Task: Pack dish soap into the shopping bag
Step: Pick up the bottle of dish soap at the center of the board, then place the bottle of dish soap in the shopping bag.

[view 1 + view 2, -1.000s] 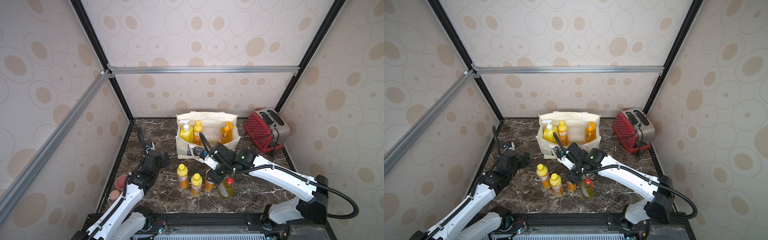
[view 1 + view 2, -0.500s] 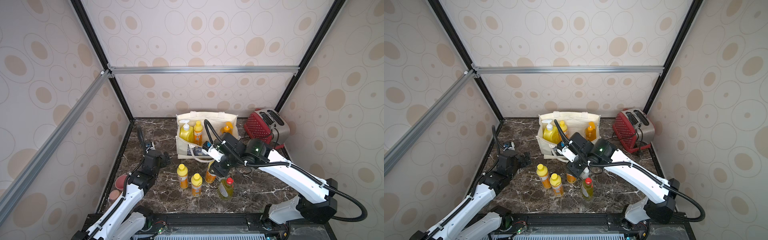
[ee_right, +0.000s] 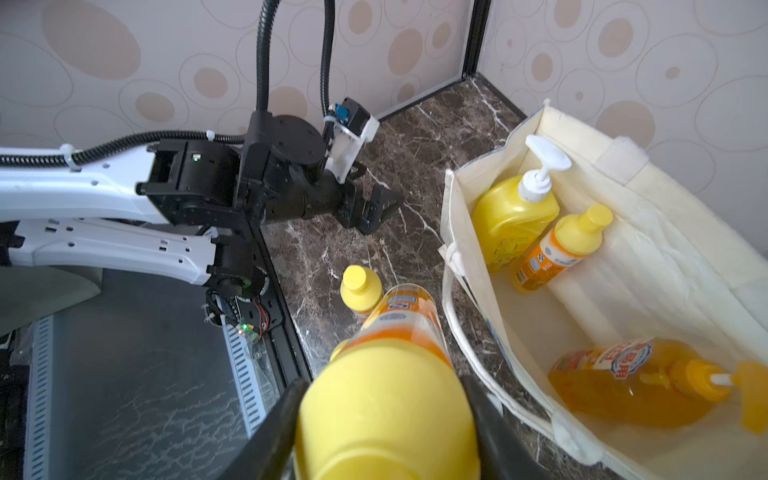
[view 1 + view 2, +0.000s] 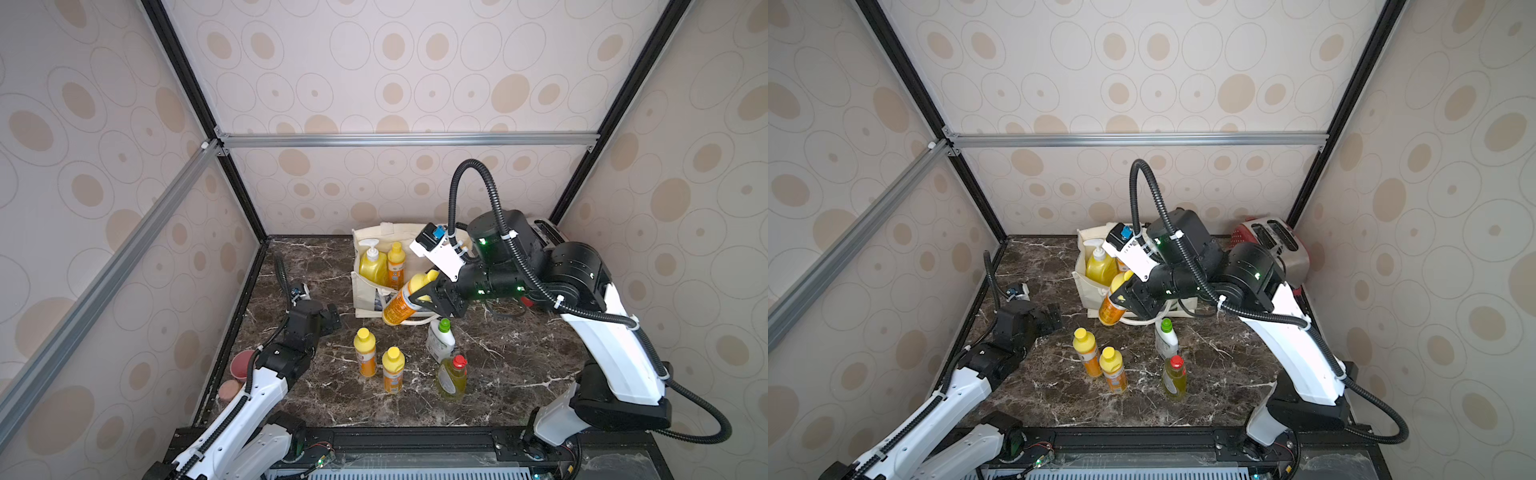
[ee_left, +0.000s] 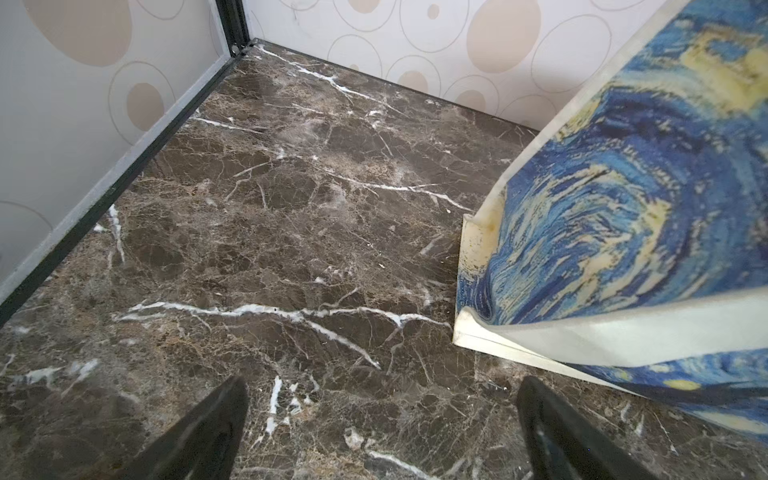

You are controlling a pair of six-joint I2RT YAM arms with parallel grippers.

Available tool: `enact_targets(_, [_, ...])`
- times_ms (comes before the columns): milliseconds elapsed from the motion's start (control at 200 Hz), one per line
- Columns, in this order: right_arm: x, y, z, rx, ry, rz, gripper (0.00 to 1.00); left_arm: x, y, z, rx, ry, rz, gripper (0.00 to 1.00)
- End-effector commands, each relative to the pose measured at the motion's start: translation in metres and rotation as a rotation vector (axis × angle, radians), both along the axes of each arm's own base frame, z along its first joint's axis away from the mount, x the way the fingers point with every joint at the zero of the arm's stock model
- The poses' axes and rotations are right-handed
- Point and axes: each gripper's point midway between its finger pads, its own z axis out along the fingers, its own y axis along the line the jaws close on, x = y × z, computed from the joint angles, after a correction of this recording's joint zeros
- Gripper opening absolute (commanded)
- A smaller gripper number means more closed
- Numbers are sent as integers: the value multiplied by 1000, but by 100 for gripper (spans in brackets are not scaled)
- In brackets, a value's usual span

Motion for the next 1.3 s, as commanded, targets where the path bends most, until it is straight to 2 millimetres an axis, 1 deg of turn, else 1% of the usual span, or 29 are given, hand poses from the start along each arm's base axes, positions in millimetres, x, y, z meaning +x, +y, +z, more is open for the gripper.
enact_targets(0, [14,4,45,130,-120,-6,32,0,2,7,-15,-21,17,99])
enact_targets(140, [39,1,68,205,-180,-73,32,2,1,8,-14,-17,12,99])
enact_targets(200, [51,-3,76,234,-198,-106,32,1,0,13,-30,-30,8,99])
enact_targets(240, [57,-6,80,250,-207,-126,32,1,-3,21,-55,-51,-4,99])
enact_targets(321, [71,-11,86,272,-228,-165,32,2,-11,46,-103,-98,-37,99])
enact_targets(426, [87,-16,87,286,-242,-205,32,6,-19,88,-132,-147,-76,99])
enact_targets(501, [99,-15,83,276,-246,-230,32,11,-25,115,-139,-171,-106,99])
enact_targets(551, [108,-14,78,260,-251,-247,32,15,-31,129,-142,-178,-129,99])
enact_targets(601, [118,-12,70,241,-250,-262,32,20,-37,141,-145,-179,-155,99])
enact_targets(646, [127,-9,63,224,-250,-274,31,26,-43,147,-145,-171,-178,99])
enact_targets(706, [139,-3,53,199,-245,-283,31,36,-51,148,-143,-152,-201,99])
enact_targets(746, [146,1,45,180,-244,-288,30,43,-55,146,-139,-132,-209,99])
enact_targets(836, [163,9,26,125,-237,-301,30,57,-64,135,-132,-77,-233,99])
enact_targets(936, [178,13,5,69,-232,-322,30,65,-76,124,-143,-39,-265,99])
enact_targets(1017, [189,16,-13,38,-222,-333,29,65,-86,116,-137,-14,-289,99])
enact_targets(1082, [198,17,-25,37,-196,-348,29,63,-90,113,-124,-2,-302,97])
enact_targets(1147, [206,17,-35,46,-176,-359,28,62,-92,112,-119,2,-307,93])
enact_targets(1162, [207,18,-33,55,-178,-361,28,62,-92,112,-119,1,-308,92])
enact_targets(1167, [208,18,-39,46,-169,-361,28,61,-92,112,-118,1,-308,92])
enact_targets(1177, [209,19,-43,41,-164,-363,28,61,-92,112,-118,2,-308,92])
enact_targets(1292, [218,23,-59,62,-151,-384,27,60,-94,109,-115,11,-319,87])
